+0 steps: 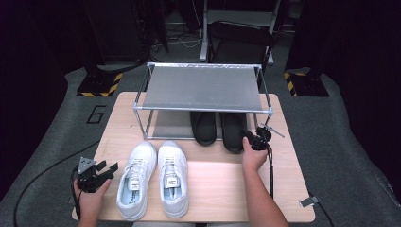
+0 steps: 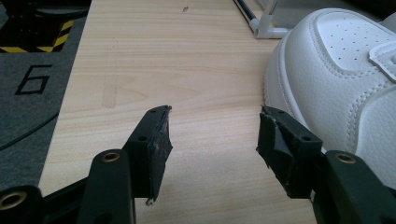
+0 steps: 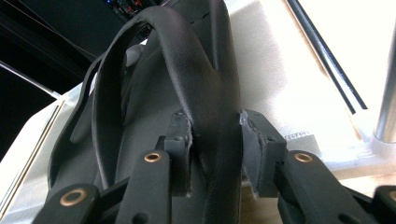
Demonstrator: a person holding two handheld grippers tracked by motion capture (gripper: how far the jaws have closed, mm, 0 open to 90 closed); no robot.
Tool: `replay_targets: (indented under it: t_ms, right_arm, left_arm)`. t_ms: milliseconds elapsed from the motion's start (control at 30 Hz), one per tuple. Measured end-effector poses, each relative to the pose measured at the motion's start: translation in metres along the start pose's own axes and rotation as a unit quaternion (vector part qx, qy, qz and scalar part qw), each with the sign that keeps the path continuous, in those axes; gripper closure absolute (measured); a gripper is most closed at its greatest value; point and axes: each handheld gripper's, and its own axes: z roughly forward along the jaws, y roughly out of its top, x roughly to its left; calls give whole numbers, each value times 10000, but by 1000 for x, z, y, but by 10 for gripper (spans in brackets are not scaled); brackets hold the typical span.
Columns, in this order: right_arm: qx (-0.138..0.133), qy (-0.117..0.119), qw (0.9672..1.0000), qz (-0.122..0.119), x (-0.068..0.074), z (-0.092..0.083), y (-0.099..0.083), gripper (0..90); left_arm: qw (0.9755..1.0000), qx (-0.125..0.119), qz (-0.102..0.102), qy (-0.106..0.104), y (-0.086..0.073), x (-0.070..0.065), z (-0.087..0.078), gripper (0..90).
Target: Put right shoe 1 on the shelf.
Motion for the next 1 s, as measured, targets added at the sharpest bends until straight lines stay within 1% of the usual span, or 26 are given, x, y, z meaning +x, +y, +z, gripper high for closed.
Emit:
replay_targets:
  t_ms: [100,133,200,267,300,400,500,533,600,633,667,767,800,833,933,967,1000]
  right_arm:
    - [-33,-28,10000,-45,1,1,-1,651]
    - [-44,-33,10000,-12,2,0,-1,651]
    - [-91,-34,9999,-77,3,2,-2,651]
    - [-130,-24,9999,-49,3,3,-2,651]
    - [-106,-33,9999,14,4,4,-2,651]
    - [-75,-101,9999,-61,7,7,-1,651]
    - [-157,-22,9999,-21,11,10,0,651]
    - [-181,-26,9998,-43,12,11,1,651]
    - [-216,-32,9997,-75,13,14,0,650]
    - [-214,-47,9997,-65,14,15,0,650]
    - [-225,-58,9996,-152,13,16,0,650]
    - [-226,-89,9997,-41,13,19,-1,650]
    - [-226,-112,9997,-32,13,19,-1,650]
    - [-228,-143,9996,-109,12,20,-2,649]
    - [-275,-183,9992,-209,12,21,-1,649]
    - [-286,-212,9991,-217,12,22,-1,648]
    - [-320,-186,9991,-196,12,23,-1,648]
  left_arm:
    - [10000,-23,-6,4,0,0,0,434]
    - [10000,-27,1,8,0,0,0,434]
    - [10000,-32,-2,2,0,0,0,434]
    - [10000,-25,-8,-1,0,0,0,433]
    - [10000,-25,-12,-3,0,0,0,433]
    - [10000,-3,-7,-12,0,1,-1,434]
    - [10000,-33,-23,-2,-1,2,-1,433]
    - [10000,-24,-27,-9,-1,2,-1,434]
    - [9999,-117,-48,12,-2,2,-1,434]
    - [9999,-103,-46,9,-1,3,-1,434]
    - [9999,-96,-51,7,-2,3,-1,434]
    - [9999,-92,-50,8,-2,3,-1,434]
    - [10000,-35,-32,-11,-1,3,-2,434]
    - [10000,-35,-31,-12,-1,3,-1,434]
    - [10000,-27,-17,-15,-1,3,-1,434]
    - [10000,-36,-18,-15,-1,2,-1,434]
    - [10000,-31,-10,-19,-1,2,-1,435]
